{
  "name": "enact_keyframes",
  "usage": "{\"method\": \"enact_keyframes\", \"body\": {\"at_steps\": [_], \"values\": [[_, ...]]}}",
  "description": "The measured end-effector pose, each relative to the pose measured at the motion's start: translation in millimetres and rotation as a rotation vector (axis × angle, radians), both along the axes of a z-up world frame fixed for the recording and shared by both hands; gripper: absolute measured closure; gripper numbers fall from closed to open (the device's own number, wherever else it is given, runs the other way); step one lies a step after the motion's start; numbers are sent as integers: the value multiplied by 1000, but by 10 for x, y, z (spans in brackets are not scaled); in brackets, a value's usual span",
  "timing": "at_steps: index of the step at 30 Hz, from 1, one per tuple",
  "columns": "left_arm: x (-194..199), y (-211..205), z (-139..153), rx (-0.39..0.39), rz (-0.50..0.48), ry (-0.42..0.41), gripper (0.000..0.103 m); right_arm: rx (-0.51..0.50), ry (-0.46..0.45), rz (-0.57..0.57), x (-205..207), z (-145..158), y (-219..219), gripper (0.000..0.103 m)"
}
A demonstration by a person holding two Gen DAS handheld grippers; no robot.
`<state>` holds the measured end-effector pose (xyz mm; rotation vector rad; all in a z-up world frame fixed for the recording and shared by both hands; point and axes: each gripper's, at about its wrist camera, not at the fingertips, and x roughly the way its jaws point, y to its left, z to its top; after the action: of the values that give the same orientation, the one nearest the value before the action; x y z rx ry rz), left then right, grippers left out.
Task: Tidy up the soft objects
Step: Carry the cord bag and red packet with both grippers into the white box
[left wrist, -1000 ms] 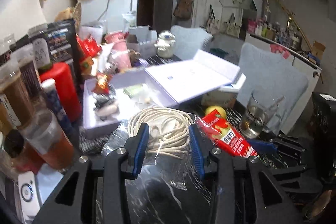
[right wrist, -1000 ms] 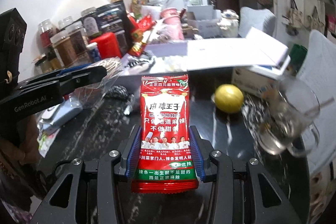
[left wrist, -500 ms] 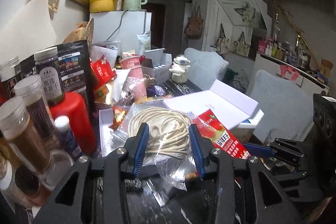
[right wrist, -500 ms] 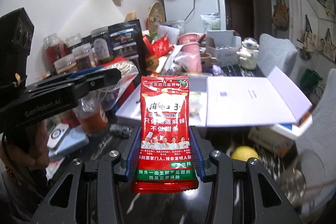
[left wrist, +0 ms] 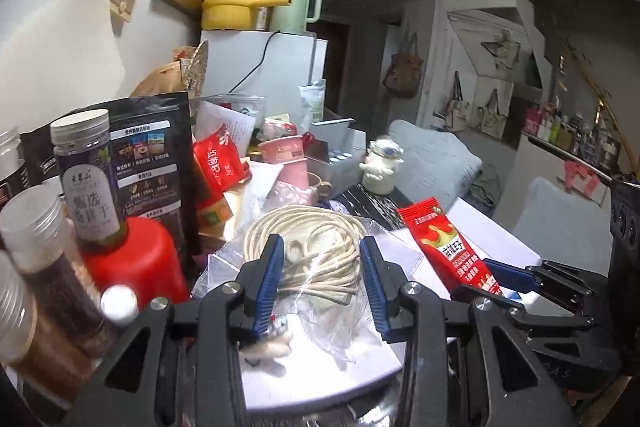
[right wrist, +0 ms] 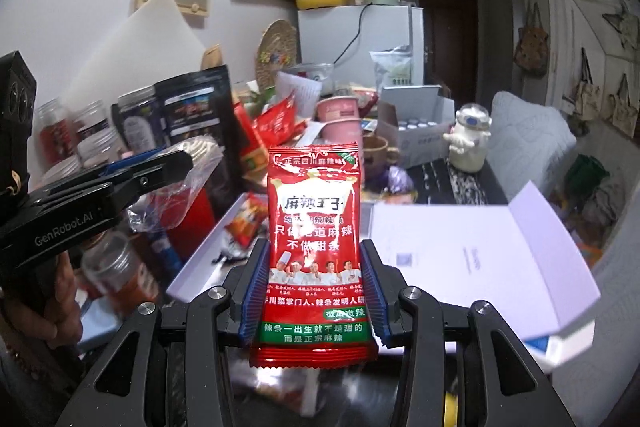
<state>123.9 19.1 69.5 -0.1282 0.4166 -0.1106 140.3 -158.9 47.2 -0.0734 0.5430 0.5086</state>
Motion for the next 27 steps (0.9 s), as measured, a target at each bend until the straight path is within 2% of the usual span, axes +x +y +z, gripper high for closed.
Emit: {"method": "enact_keyframes", "body": {"at_steps": [7,11,20,22,25,27], "values": [[371,73,-29,-2,20,1,64,-5,-8,2,369,16,126,60],[541,101,-101,16,73,3,64,-10,5,16,569,-17,213,60],[763,78,-412,72,96,83,64,-55,92,42,919,-322,374,60],[841,75,-520,89,100,112,64,-96,108,36,962,-425,415,60],[940,95,-655,76,86,164,64,-105,147,40,1024,-540,437,60],[997,84,-739,106,93,187,64,-107,159,41,1054,-586,442,60]]}}
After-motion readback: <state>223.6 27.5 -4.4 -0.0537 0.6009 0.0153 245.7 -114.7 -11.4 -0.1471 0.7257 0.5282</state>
